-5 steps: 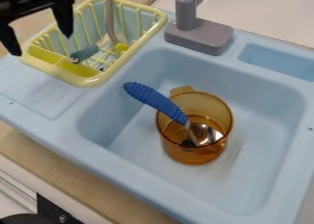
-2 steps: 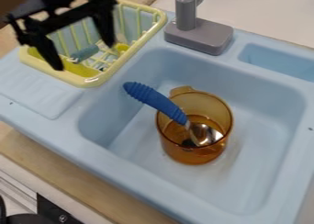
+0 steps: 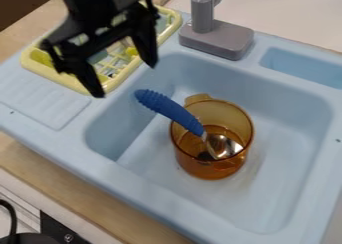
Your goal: Take the blue spoon and put it on the upper side of the sink.
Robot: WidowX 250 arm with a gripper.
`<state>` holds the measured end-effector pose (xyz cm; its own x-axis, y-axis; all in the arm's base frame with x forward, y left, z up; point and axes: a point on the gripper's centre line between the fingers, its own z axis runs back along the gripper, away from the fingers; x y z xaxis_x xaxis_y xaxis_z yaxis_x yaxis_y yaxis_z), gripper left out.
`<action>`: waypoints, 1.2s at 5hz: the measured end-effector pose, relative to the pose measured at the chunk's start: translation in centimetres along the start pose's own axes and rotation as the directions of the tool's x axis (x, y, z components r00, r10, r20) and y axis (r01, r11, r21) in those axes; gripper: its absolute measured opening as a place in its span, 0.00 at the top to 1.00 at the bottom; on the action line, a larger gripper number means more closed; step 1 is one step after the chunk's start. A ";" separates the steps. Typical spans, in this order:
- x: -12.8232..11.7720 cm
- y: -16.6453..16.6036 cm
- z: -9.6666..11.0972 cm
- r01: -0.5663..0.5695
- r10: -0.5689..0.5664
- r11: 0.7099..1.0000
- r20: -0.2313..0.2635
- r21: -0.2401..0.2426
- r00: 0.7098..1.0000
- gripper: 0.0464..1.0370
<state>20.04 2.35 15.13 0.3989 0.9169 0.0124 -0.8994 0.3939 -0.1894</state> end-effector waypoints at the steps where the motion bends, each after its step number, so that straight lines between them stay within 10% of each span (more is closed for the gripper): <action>1: -0.5 -0.7 -2.1 -0.107 0.106 0.994 0.036 0.008 0.994 0.04; 3: -0.5 -1.8 -4.0 -0.213 0.216 0.976 0.096 -0.034 0.972 0.04; 6: -0.5 -2.1 -7.1 -0.325 0.314 0.945 0.161 0.045 0.936 0.04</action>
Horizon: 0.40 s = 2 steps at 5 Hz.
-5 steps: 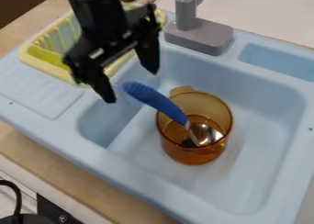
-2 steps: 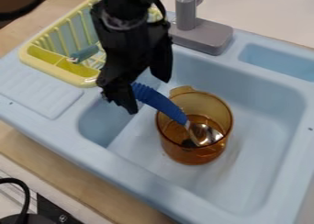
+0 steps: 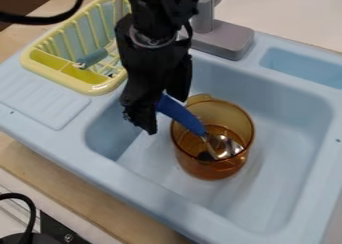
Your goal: Take the blue spoon and put it on the upper side of the sink.
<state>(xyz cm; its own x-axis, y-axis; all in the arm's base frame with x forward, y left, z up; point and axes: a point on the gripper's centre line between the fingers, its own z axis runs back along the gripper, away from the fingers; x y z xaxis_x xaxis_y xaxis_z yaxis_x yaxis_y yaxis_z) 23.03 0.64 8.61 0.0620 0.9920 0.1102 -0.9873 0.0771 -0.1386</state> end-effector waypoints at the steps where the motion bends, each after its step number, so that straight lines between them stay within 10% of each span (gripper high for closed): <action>1: 0.5 -0.1 0.0 -0.052 0.052 0.998 0.020 -0.032 0.998 0.08; 2: 0.9 0.0 0.6 -0.076 0.077 0.996 0.018 -0.052 0.997 0.35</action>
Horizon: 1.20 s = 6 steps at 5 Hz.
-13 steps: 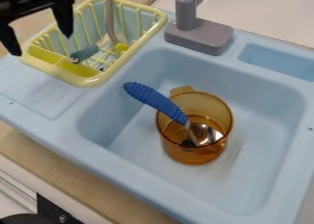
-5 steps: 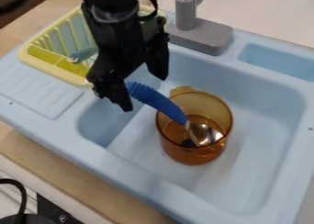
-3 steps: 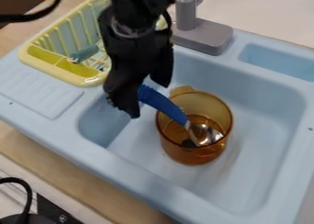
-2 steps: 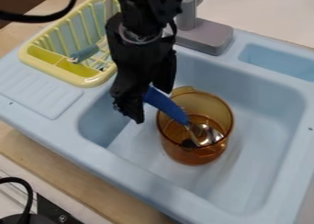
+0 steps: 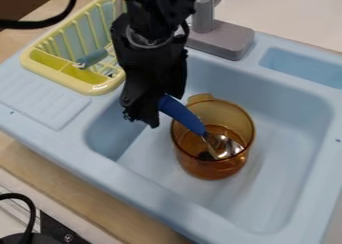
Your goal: Take the blue spoon and put it on the upper side of the sink.
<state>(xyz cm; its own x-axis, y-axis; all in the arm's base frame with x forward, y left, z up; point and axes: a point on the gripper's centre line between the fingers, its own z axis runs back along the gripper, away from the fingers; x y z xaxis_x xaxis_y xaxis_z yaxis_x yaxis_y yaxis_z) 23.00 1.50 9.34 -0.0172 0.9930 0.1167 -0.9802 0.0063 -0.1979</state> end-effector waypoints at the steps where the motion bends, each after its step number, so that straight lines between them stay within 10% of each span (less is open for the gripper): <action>1: 0.7 0.4 0.3 -0.003 0.004 1.000 -0.010 0.013 1.000 0.61; 4: 1.8 0.7 1.6 0.083 -0.079 0.991 -0.034 0.110 0.996 0.64; 6: 2.7 0.3 4.4 0.065 -0.053 0.994 -0.137 0.083 0.989 0.64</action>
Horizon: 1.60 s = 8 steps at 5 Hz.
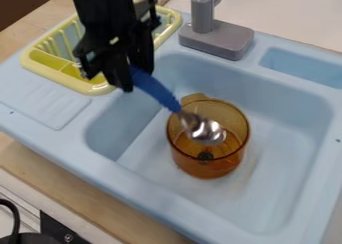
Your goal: Take the blue spoon and put it on the upper side of the sink.
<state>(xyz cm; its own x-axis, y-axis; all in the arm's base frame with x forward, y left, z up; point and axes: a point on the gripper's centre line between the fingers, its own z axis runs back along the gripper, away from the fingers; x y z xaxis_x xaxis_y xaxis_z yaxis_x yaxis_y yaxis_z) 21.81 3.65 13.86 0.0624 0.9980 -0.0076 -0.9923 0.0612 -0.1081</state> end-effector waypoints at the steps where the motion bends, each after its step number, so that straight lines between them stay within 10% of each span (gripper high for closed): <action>1: -0.2 -0.8 1.2 -0.015 0.014 1.000 -0.041 -0.026 0.999 0.64; 8: -8.5 -5.4 -3.0 0.116 -0.124 0.987 -0.073 -0.112 0.990 0.64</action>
<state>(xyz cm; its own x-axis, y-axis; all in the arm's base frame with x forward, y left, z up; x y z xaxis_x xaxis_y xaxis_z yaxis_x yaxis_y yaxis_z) 26.99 -5.21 11.53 0.1929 0.9789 -0.0667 -0.9601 0.1743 -0.2188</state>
